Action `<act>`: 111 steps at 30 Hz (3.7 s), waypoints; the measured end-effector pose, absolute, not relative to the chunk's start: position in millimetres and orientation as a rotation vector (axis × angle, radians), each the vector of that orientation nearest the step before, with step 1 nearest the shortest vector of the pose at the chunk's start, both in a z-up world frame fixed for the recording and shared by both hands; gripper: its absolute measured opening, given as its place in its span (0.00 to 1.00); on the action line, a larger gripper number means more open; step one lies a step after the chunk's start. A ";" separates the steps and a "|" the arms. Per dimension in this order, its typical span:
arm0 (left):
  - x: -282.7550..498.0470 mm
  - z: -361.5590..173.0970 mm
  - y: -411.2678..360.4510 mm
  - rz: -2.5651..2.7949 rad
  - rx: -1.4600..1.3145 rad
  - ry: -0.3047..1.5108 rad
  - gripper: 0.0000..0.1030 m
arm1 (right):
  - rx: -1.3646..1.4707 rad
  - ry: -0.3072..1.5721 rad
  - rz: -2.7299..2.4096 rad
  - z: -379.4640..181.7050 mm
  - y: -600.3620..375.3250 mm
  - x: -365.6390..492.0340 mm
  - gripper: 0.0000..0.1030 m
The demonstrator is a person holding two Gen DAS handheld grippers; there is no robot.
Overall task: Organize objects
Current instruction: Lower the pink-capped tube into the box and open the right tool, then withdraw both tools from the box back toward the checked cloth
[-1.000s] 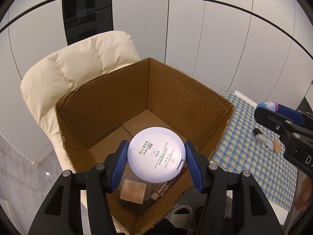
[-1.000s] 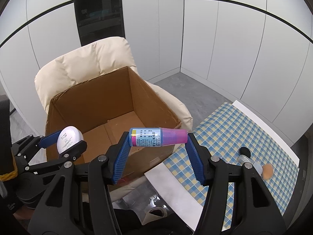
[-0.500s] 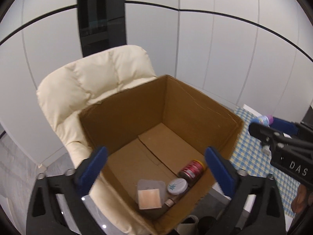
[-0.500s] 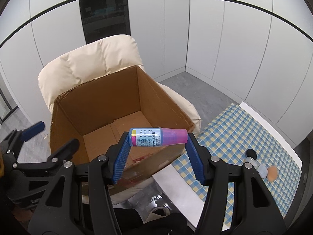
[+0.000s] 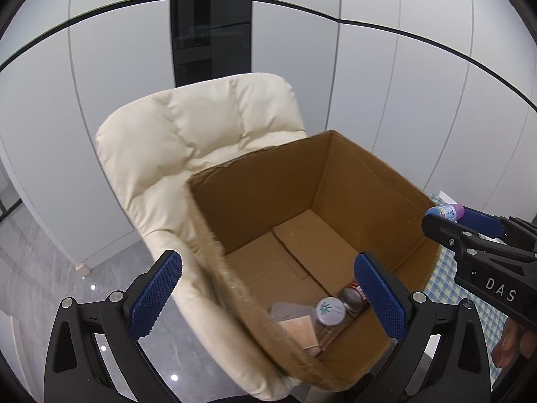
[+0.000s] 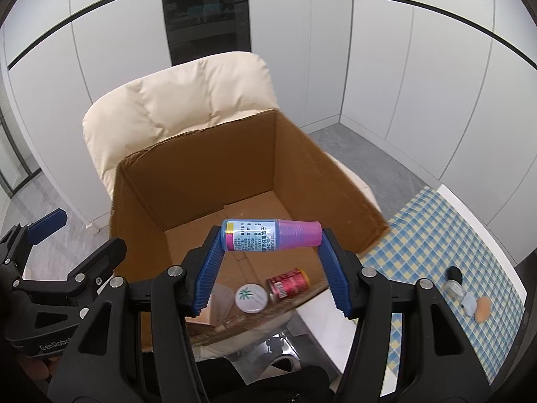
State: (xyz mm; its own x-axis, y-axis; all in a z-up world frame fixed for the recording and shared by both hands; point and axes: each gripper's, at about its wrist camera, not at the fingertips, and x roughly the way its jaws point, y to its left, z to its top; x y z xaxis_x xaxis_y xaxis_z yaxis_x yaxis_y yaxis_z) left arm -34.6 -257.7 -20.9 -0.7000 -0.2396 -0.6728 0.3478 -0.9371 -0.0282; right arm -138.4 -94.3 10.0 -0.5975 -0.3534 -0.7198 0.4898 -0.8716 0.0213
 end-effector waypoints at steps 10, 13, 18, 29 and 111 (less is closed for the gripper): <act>-17.5 -21.0 -284.2 -2.588 0.992 0.254 1.00 | 1.069 0.275 -2.435 5.9 -119.8 -136.3 0.58; -14.7 -21.4 -290.2 -2.579 0.990 0.260 1.00 | 1.098 0.267 -2.438 2.6 -122.7 -140.2 0.58; -11.4 -21.3 -296.9 -2.574 0.984 0.270 1.00 | 1.098 0.277 -2.433 0.6 -128.1 -141.9 0.58; -15.0 -23.4 -292.5 -2.574 0.994 0.264 1.00 | 1.049 0.295 -2.406 3.0 -133.2 -135.1 0.82; -85.8 -29.1 -168.3 -2.724 1.067 0.211 1.00 | 1.137 0.069 -2.672 9.9 38.9 -155.0 1.00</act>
